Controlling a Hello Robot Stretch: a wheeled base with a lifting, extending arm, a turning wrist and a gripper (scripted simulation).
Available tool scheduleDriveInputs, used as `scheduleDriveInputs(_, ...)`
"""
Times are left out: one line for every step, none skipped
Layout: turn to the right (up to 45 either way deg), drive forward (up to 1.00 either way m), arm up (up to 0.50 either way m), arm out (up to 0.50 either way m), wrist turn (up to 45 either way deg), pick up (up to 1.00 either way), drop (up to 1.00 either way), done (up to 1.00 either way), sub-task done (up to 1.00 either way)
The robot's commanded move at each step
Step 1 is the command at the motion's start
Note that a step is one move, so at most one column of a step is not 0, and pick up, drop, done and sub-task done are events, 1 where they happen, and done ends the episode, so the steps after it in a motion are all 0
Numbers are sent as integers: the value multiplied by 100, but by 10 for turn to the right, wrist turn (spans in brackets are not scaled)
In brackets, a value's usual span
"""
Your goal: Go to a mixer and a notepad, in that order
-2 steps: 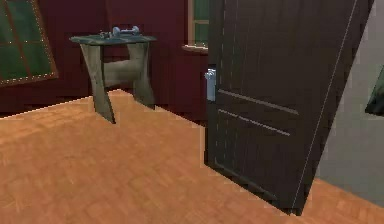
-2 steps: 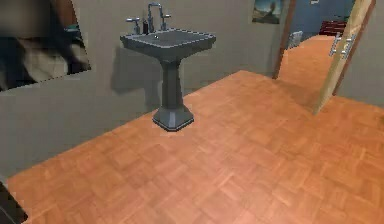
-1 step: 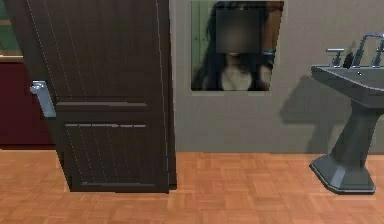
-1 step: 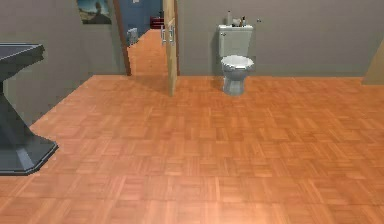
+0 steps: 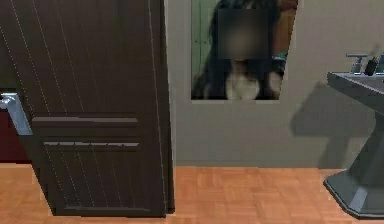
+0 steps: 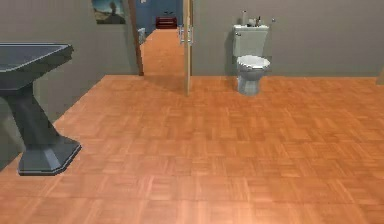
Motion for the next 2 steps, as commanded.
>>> scheduleDriveInputs(-450, 0, 0, 0, 0, 0, 0, 0, 0)
scheduleDriveInputs(-420, 0, 0, 0, 0, 0, 0, 0, 0)
